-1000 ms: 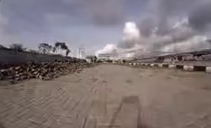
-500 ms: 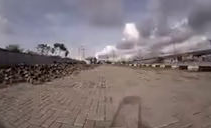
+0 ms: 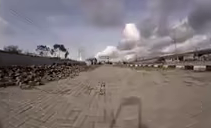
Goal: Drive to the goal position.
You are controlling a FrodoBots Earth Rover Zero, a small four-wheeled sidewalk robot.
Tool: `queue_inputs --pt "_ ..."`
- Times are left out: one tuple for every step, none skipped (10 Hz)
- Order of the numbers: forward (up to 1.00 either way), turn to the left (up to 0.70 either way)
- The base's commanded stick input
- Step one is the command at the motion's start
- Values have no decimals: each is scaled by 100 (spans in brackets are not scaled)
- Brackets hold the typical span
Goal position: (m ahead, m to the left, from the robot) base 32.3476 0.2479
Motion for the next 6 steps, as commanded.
queue_inputs --pt "100 0" --pt "100 0" --pt "100 0" --pt "100 0" --pt "100 0" --pt "100 0"
